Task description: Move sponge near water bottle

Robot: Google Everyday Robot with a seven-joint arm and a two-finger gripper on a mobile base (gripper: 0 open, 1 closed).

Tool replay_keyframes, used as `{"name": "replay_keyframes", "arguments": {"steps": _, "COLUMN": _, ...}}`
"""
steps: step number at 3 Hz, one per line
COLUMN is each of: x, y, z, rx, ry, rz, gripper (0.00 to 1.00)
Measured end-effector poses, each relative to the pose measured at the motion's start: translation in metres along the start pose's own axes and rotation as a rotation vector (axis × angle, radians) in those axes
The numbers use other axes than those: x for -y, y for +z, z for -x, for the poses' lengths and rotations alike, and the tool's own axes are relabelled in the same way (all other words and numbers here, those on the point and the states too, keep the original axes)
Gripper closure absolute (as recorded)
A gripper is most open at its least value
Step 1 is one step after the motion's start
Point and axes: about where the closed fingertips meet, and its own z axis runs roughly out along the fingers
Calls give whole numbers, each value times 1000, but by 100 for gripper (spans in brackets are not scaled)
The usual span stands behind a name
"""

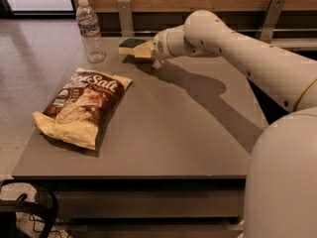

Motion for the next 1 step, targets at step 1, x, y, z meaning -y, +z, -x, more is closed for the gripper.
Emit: {"name": "replay_keyframes", "arguments": {"steps": 1, "x": -2, "y": 2, "z": -1, "rx": -2, "ry": 0, "rz": 4, "gripper": 0}}
